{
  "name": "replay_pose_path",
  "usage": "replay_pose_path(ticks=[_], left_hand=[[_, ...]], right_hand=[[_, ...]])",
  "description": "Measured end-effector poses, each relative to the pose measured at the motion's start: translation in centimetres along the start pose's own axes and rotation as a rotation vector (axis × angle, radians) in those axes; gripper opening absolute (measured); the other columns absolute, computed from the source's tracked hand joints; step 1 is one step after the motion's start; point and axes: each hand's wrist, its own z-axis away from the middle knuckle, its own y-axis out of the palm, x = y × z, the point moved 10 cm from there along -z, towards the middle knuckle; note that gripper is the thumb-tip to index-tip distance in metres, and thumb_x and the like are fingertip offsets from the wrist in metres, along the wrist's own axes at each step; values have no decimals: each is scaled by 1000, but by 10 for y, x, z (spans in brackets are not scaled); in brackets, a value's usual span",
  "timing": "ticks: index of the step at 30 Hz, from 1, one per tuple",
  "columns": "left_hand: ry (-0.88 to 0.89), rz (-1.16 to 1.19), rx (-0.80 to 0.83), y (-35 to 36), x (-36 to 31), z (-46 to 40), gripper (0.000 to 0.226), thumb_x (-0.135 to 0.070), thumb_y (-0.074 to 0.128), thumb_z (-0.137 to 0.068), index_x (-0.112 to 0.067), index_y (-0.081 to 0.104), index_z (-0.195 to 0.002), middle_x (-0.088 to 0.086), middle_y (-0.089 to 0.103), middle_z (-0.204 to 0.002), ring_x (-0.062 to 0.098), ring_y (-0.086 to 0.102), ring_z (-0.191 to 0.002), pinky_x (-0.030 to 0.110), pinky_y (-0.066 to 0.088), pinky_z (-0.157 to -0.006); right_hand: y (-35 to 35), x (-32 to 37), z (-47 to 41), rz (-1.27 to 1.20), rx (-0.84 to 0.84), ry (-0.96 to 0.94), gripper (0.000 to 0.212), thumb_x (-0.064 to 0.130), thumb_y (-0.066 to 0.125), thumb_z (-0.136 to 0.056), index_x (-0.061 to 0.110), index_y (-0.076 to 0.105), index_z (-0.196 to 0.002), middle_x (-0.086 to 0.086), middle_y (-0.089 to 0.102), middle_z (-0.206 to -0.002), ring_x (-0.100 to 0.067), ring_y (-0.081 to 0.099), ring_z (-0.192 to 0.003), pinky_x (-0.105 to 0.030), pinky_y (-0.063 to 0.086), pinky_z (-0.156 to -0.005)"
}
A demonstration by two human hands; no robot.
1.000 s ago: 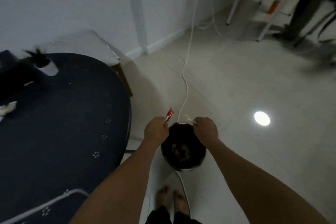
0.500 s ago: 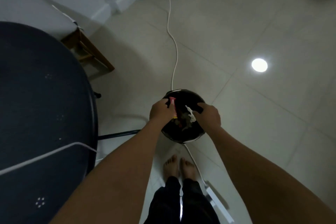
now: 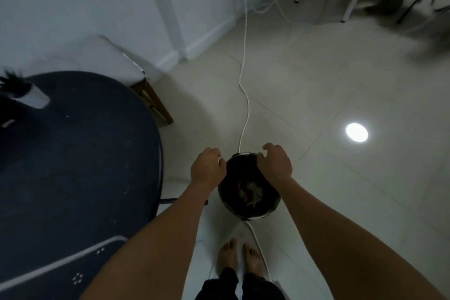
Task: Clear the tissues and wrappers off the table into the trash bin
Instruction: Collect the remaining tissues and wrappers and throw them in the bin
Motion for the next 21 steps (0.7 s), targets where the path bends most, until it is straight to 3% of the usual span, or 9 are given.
replay_pose_path(ticks=[7,11,21], left_hand=[[-94,-64,-199,-111,16,24,22,-22,43,-92,-4,56,-95,16,59,-101,31,58,-89,38,50,-70],[-200,-43,-308,-165,54,53,22,-23,45,-93,-5,57,-97,14,58,-106,29,57,-94,39,49,-79],[-520,17,-466,-266,226,165,20,-24,47,-93,-8,58,-95,13,59,-103,28,58,-90,39,49,-75]], right_hand=[[-26,116,21,42,2,-254,33,28,47,-96,15,54,-125,-9,57,-124,-27,57,-114,-34,47,-92],[-18,193,45,92,38,-441,34,25,47,-95,13,55,-125,-11,58,-120,-28,58,-110,-33,47,-90],[70,375,137,205,216,-822,35,25,51,-93,7,55,-124,-18,58,-121,-35,60,-106,-39,50,-87]])
